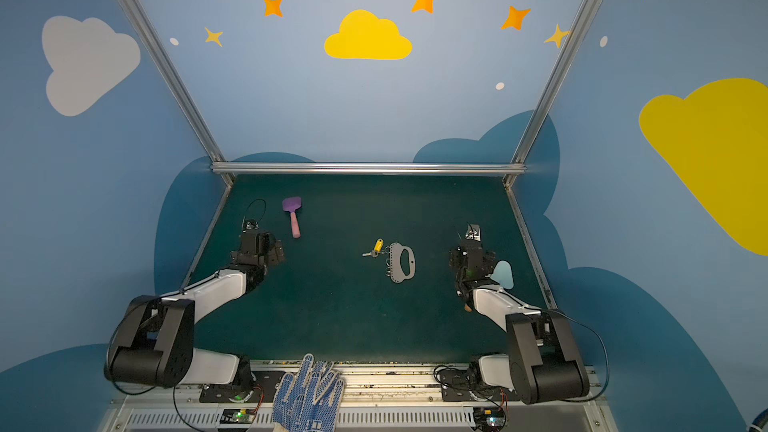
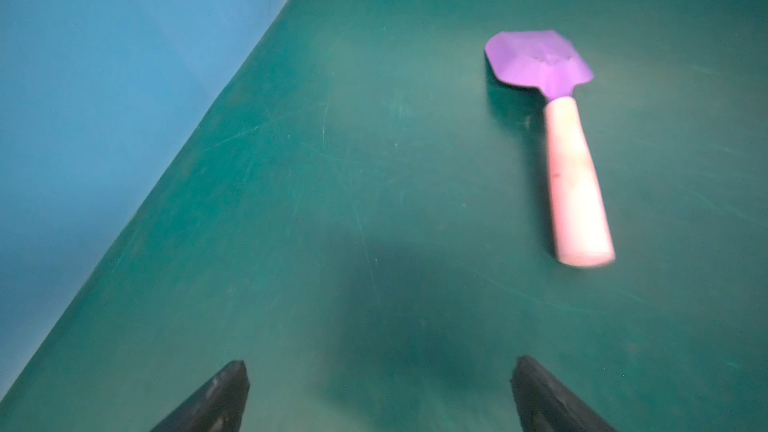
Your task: Put the keys on the keyring
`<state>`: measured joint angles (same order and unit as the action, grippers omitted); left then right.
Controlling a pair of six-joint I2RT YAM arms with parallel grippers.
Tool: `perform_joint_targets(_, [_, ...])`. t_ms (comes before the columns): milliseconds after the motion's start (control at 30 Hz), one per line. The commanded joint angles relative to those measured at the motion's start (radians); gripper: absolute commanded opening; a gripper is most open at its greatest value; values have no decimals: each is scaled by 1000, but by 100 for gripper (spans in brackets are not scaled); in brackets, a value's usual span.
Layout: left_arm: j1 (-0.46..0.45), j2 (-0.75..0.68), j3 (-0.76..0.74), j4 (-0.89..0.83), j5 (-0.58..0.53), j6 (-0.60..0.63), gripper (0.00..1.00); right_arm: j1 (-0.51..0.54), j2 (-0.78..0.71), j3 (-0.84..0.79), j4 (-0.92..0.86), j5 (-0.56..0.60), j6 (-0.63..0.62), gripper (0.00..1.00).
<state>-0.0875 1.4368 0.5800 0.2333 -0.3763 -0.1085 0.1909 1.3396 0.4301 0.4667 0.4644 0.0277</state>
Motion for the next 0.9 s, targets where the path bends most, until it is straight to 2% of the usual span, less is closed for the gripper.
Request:
perform_joint_targets(0, [6,25,-44,281,58,91,100,-6,29,-63,313,-115,-75,87])
perform_joint_targets(100, [11,72,-132,484,98,88,100,-39,111,-108,446,-254,-88,87])
perform_joint_targets(133, [20,62,-132,472,130,90,100,-57,158,-122,504,-323,-95,87])
perform_joint_targets(200, [40,62,-117,429,195,96,100,-84,219,-87,534,-380,-90,90])
perform_joint_targets(233, [67,72,-119,426,262,90,100,-106,197,-61,441,-422,-70,92])
perform_joint_targets(267, [92,93,-140,478,306,75,100,-119,170,-29,338,-435,-61,92])
perform_joint_targets(300, [102,110,-171,565,306,42,100,-132,168,-14,300,-436,-48,92])
perform_joint_targets(333, [101,111,-168,570,305,45,100,-136,182,-28,354,-437,-40,92])
perform_joint_targets(400, [101,71,-127,423,325,90,100,-134,173,-31,348,-437,-50,92])
perform_joint_targets(467, [100,86,-158,507,314,59,100,-140,169,-17,308,-453,-47,92])
perform_joint_targets(533, [99,68,-141,448,320,88,100,-139,166,-17,307,-453,-49,92])
perform_joint_targets(867, [96,72,-144,460,313,88,100,-148,169,-11,298,-465,-45,92])
